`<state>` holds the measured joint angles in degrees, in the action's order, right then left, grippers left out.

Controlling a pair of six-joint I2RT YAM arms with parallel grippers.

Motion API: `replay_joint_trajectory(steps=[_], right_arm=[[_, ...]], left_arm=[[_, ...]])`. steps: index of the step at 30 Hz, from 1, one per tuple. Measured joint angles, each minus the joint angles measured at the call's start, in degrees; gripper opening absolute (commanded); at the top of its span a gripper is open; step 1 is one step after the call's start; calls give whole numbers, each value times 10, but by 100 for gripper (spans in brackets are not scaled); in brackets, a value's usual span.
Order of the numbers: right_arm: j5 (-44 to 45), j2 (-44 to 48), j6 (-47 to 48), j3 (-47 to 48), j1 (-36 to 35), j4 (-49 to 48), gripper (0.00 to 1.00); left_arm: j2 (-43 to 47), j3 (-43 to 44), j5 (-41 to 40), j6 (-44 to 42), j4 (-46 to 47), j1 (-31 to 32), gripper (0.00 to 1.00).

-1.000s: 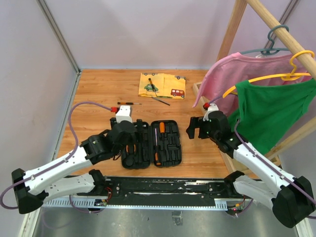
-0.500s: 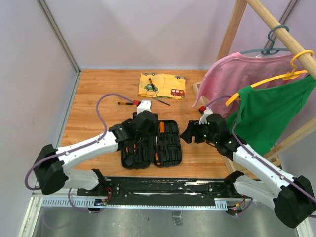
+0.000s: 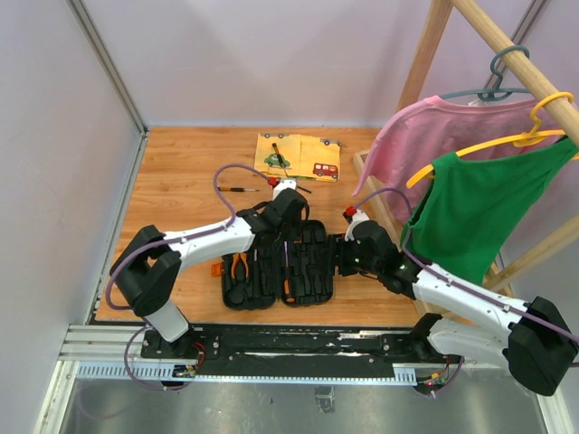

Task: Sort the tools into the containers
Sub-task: Place the screwdriver in the storage box.

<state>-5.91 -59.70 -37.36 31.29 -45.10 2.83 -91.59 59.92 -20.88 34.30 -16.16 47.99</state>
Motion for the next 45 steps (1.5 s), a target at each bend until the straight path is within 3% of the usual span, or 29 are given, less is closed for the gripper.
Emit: replay_joint_trajectory(steps=[11, 32, 45], right_arm=[[10, -23, -28, 0, 0, -7, 58], [15, -50, -38, 17, -26, -6, 55], [10, -72, -45, 28, -50, -13, 36]], left_arm=[[-75, 18, 49, 2, 14, -14, 41], [-97, 20, 61, 3, 26, -17, 37], [-108, 24, 59, 11, 33, -17, 34]])
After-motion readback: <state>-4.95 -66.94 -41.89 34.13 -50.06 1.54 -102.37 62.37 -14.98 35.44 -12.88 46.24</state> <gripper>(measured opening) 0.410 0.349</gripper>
